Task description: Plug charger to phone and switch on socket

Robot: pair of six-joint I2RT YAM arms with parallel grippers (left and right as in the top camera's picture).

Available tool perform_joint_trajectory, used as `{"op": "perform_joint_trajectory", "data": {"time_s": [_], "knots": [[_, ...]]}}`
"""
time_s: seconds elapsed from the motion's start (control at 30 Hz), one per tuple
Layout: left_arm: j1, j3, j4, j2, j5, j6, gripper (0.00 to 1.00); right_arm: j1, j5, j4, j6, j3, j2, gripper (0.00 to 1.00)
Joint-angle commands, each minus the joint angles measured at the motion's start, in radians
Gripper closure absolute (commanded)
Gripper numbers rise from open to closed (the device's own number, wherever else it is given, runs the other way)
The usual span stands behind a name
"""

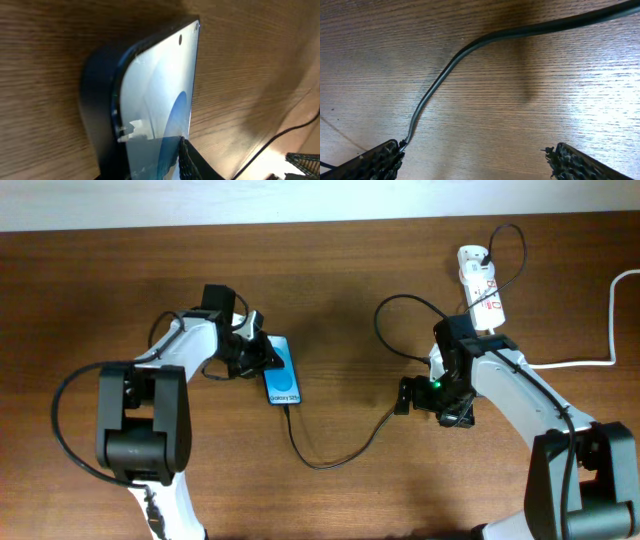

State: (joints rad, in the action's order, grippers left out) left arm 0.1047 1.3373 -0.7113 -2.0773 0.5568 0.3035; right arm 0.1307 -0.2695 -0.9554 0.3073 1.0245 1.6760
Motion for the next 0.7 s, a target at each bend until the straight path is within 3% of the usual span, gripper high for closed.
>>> {"op": "perform_joint_trajectory", "data": {"time_s": [0.0, 0.67], "knots": [[-0.008, -0.039, -0.031, -0.051, -0.296, 0.003, 0.74, 0.001, 0.013, 0.003, 0.0, -0.006, -0.014, 0.02], [-0.008, -0.039, -0.044, -0.051, -0.388, 0.003, 0.73, 0.001, 0.013, 0.003, 0.0, -0.006, -0.014, 0.02]]}}
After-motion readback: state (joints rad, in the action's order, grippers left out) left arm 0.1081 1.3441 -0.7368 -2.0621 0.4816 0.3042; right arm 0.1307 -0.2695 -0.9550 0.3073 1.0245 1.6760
